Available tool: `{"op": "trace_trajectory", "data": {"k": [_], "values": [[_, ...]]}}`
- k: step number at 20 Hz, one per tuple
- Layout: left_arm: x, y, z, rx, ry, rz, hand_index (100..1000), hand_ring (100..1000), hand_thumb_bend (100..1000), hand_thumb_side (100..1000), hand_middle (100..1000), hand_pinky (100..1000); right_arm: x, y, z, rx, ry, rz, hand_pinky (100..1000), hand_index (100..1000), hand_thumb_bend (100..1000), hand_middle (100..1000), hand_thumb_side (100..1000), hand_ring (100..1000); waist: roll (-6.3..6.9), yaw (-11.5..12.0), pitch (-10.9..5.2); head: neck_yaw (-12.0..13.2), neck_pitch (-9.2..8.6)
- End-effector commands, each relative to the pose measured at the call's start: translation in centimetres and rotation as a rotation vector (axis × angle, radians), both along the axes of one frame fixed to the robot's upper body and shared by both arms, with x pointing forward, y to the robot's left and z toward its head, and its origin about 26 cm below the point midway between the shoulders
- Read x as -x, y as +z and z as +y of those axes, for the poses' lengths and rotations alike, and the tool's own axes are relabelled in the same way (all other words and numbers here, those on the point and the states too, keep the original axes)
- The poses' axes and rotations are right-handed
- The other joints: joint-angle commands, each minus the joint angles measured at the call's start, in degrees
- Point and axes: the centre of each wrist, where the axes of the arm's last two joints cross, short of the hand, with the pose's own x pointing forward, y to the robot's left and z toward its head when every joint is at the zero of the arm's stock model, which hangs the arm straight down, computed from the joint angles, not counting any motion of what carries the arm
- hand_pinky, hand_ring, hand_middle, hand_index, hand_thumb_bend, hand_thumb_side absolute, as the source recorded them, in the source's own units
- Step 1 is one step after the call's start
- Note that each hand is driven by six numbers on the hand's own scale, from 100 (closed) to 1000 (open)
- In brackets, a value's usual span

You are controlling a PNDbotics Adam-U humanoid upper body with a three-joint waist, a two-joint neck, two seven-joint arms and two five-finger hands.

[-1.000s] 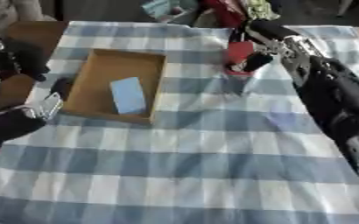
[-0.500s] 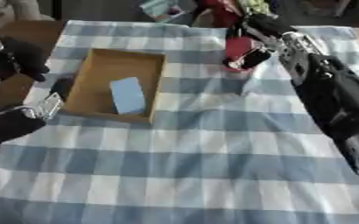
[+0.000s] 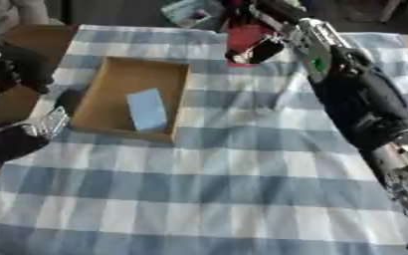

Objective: Pick up objects on the table and place them in the box.

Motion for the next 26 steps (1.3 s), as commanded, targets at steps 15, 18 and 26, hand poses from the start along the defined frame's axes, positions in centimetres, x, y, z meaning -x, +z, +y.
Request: {"op": "trace_trajectory", "data": {"k": [15, 18, 26], "values": [[0.4, 1.1, -0.5, 0.0, -0.05, -0.037, 642, 550, 451, 100, 517, 506, 0.8, -0.5, 8.1, -0.029, 0.179, 0.016, 700, 621, 256, 552, 337, 535, 0.75, 3.81, -0.82, -3.13, -0.97], [0.4, 1.1, -0.6, 0.002, -0.054, -0.038, 642, 550, 452, 100, 517, 506, 0.9, -0.9, 8.3, -0.034, 0.18, 0.016, 700, 628, 261, 559, 364, 542, 0.7, 4.35, -0.8, -3.46, -1.14], [0.3, 1.2, -0.7, 0.006, -0.055, -0.04, 641, 549, 453, 100, 517, 505, 1.0, -1.9, 9.0, -0.028, 0.194, 0.023, 700, 660, 264, 591, 395, 566, 0.4, 5.36, -0.56, -3.95, -1.46]]}}
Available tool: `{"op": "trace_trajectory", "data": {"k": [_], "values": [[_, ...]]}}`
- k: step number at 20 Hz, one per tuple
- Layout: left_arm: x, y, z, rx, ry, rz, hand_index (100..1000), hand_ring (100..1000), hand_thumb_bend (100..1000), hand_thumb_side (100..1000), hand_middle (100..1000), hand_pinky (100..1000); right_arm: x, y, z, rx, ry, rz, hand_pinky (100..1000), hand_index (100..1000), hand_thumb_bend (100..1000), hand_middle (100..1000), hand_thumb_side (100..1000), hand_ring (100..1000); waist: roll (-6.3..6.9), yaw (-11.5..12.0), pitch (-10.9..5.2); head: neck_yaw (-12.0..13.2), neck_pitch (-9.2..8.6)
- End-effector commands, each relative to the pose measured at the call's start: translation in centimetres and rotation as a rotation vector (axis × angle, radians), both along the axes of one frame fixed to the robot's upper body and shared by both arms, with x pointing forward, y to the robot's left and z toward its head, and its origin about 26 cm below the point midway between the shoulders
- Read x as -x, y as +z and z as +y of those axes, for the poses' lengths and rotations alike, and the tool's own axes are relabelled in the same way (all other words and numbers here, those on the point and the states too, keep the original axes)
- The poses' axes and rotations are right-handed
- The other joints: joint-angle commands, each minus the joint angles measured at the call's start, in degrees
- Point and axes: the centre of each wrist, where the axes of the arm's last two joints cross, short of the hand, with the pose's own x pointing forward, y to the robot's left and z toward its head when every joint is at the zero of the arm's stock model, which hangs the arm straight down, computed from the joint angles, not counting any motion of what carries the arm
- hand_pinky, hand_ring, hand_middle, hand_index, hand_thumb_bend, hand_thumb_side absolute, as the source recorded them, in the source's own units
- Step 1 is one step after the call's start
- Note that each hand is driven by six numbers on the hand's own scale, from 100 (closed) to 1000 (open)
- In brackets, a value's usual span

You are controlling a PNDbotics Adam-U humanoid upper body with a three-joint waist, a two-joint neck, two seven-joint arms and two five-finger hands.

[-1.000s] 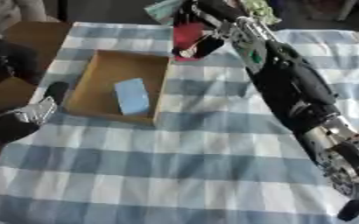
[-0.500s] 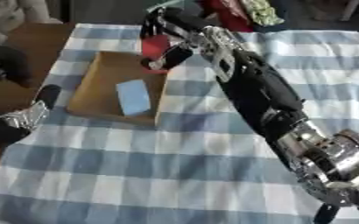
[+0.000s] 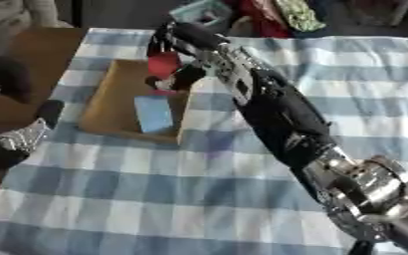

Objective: Pick up objects on the table and place them in the box.

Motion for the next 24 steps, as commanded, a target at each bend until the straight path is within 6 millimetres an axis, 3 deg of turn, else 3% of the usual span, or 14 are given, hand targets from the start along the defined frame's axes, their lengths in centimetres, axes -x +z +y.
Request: {"op": "trace_trajectory", "data": {"k": [1, 3, 7, 9, 17, 24], "values": [[0.2, 1.0, -0.1, -0.001, -0.011, -0.036, 641, 549, 453, 100, 517, 505, 0.1, 1.2, 0.7, -0.002, 0.018, -0.039, 701, 669, 263, 601, 397, 573, 0.18, 0.32, -0.77, -0.41, -0.63], [0.2, 1.0, -0.1, -0.001, -0.013, -0.037, 641, 549, 452, 100, 517, 505, 0.1, 1.0, 0.8, -0.002, 0.019, -0.039, 712, 715, 299, 667, 417, 614, 0.09, 0.6, -0.69, -0.56, -0.71], [0.2, 1.0, -0.1, -0.001, -0.012, -0.038, 641, 549, 452, 100, 516, 504, 0.1, 0.6, 0.9, 0.018, 0.022, -0.03, 776, 823, 520, 820, 506, 751, -0.06, 0.95, -0.62, -0.59, -0.87], [0.2, 1.0, -0.1, -0.001, -0.012, -0.039, 641, 549, 452, 100, 516, 504, 0.2, 0.5, 1.0, 0.029, 0.029, -0.028, 804, 845, 575, 859, 526, 800, -0.17, 1.04, -0.62, -0.56, -0.95], [0.2, 1.1, -0.1, -0.002, -0.01, -0.041, 641, 549, 452, 100, 516, 504, 0.2, 1.2, 1.1, 0.027, 0.059, -0.042, 810, 854, 564, 864, 548, 805, -0.43, 1.06, -0.71, -0.48, -1.16], [0.2, 1.0, 0.2, -0.004, 0.01, -0.039, 641, 548, 454, 100, 515, 503, 0.3, 4.2, 0.2, -0.028, 0.092, -0.101, 781, 847, 500, 825, 522, 756, -0.6, -0.37, -0.81, 0.7, -1.39]]}}
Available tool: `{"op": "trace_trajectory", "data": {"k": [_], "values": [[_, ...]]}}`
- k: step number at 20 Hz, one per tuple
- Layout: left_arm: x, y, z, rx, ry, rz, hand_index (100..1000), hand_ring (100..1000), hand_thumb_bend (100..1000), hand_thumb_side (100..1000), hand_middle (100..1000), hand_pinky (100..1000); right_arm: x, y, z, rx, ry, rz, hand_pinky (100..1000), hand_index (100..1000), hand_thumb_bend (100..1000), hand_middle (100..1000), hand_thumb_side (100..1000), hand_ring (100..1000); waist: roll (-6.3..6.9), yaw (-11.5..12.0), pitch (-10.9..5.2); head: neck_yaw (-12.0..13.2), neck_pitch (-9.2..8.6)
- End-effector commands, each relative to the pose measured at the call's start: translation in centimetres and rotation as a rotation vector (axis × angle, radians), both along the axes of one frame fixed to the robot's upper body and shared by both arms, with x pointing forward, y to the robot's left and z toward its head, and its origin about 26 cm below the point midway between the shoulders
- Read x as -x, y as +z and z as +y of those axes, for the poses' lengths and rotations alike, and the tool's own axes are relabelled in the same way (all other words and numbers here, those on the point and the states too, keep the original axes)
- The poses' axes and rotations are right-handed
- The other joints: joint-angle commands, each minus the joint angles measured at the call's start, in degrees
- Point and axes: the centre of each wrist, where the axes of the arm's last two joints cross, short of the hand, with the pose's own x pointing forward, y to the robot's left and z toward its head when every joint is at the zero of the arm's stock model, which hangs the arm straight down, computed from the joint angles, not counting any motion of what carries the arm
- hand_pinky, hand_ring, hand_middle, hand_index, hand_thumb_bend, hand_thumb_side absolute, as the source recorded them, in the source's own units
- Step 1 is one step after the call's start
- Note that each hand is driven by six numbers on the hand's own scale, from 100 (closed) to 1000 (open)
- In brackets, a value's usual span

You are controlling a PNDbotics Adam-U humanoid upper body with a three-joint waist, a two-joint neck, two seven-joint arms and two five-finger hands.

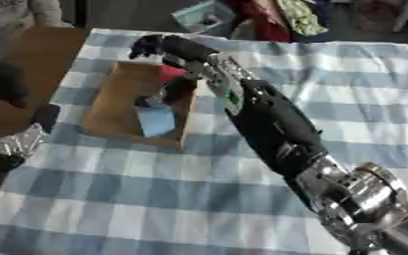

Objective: Pick up objects on the table and place them in the box.

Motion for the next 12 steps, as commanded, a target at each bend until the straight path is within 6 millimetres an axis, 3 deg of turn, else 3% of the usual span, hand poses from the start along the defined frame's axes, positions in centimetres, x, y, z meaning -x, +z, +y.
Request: {"op": "trace_trajectory", "data": {"k": [1, 12], "values": [[0.2, 0.8, 0.4, -0.005, 0.014, -0.031, 641, 548, 456, 100, 515, 503, 0.0, 3.4, -1.0, -0.04, 0.019, -0.063, 775, 844, 487, 820, 520, 748, 0.37, -0.49, -1.11, 0.81, -0.74], [-0.3, -0.1, 1.2, 0.0, 0.073, -0.004, 640, 547, 486, 100, 514, 501, 1.5, 6.6, -6.8, -0.191, 0.046, -0.027, 747, 835, 418, 785, 530, 695, 1.23, -5.19, -1.42, 3.71, 0.07]]}}
